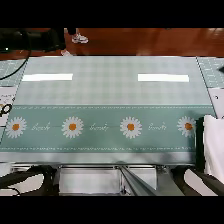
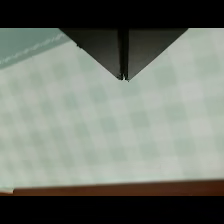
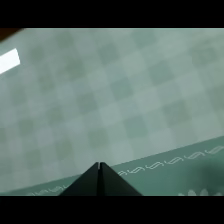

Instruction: Fold the shirts.

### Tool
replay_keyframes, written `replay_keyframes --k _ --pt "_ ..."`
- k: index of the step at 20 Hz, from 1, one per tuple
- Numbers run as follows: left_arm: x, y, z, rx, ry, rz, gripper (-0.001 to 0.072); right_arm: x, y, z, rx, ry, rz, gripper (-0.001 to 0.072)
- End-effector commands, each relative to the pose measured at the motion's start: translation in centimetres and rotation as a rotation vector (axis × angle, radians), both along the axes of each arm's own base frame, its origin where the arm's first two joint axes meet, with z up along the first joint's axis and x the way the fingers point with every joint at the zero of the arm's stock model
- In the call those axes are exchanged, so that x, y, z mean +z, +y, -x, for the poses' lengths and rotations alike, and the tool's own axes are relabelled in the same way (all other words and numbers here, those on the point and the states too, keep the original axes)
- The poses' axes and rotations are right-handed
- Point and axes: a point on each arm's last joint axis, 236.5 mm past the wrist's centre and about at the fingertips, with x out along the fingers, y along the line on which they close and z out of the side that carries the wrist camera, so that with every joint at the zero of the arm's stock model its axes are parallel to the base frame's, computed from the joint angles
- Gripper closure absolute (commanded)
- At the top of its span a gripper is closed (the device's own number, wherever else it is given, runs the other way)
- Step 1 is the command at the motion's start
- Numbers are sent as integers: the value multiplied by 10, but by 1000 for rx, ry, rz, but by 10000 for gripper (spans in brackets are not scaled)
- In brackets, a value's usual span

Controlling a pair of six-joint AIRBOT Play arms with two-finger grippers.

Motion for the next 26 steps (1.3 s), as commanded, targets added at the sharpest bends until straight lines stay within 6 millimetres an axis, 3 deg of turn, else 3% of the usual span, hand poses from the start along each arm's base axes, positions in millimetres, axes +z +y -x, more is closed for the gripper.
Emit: replay_keyframes --k 1,3,4,7,26 --pt "-63 11 42 6 235 -162 691 -71 66 -30 237 176 361 691" --pt "-111 29 67 73 343 -178 690 -124 63 -22 258 351 377 691" --pt "-129 34 76 85 384 -180 690 -140 60 -19 257 405 373 691" --pt "-151 41 89 89 456 -187 690 -162 57 -15 254 482 359 691" --pt "-151 39 88 87 454 -188 690 -163 57 -16 255 479 359 691"
